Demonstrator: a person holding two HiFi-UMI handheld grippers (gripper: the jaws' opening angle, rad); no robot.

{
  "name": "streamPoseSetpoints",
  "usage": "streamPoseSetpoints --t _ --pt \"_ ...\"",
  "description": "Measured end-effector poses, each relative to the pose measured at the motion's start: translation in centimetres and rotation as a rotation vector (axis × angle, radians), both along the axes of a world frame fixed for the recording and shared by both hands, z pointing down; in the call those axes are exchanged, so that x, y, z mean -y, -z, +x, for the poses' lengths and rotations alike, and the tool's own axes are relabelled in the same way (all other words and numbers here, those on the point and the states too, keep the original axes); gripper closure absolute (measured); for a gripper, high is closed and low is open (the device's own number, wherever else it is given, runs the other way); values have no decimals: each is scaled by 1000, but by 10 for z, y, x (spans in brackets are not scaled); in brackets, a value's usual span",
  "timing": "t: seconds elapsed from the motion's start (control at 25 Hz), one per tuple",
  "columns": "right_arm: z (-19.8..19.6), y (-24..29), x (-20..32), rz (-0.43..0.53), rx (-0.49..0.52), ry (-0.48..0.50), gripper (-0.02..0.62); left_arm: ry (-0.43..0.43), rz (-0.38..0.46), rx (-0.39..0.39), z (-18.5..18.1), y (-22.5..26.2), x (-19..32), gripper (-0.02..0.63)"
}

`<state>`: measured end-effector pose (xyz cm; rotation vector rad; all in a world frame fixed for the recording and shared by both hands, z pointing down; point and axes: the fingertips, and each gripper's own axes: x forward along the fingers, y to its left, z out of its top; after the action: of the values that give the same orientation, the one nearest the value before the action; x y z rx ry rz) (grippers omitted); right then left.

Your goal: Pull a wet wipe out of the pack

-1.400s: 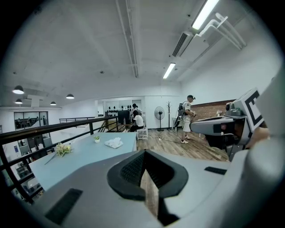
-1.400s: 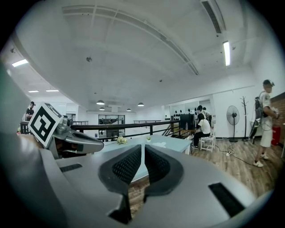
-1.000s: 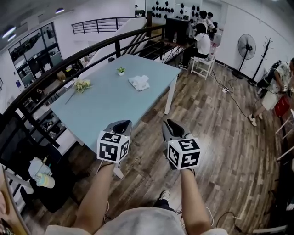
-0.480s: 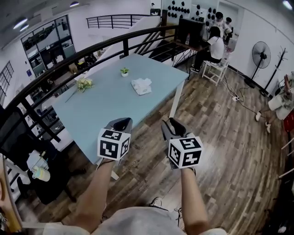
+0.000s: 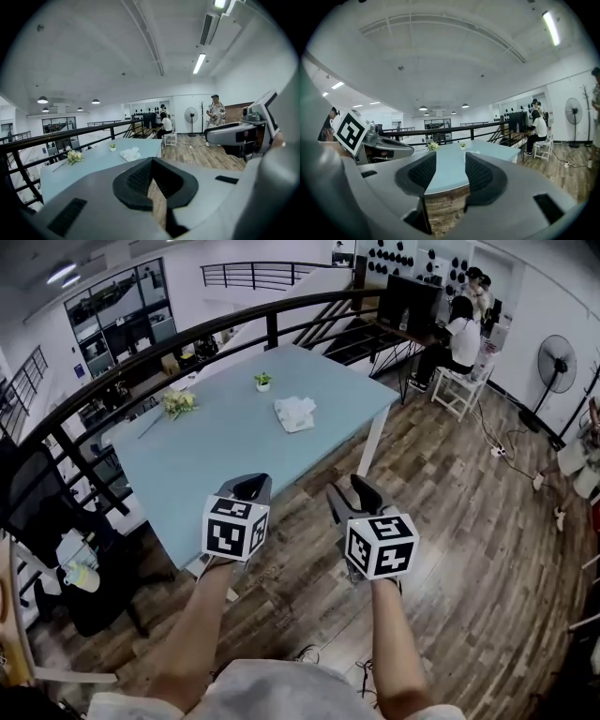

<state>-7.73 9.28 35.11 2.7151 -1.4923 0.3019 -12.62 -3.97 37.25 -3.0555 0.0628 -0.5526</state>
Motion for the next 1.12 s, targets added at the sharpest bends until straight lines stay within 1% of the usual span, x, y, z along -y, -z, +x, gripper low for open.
streamPoseSetpoints --t 0.2,0.44,0.64,0.76,1.12 --pt "11 -4 1 -6 17 42 380 28 9 10 9 -2 -2 614" --pt "21 -7 -3 -6 19 62 357 42 31 13 17 -4 -8 614" --pt "30 -10 -5 -5 21 71 356 73 33 18 22 -7 -7 614" --pt "34 -11 -6 -5 18 75 356 76 39 20 26 -7 -8 614" --pt "49 -21 -4 -6 16 83 356 111 36 2 37 -8 1 614"
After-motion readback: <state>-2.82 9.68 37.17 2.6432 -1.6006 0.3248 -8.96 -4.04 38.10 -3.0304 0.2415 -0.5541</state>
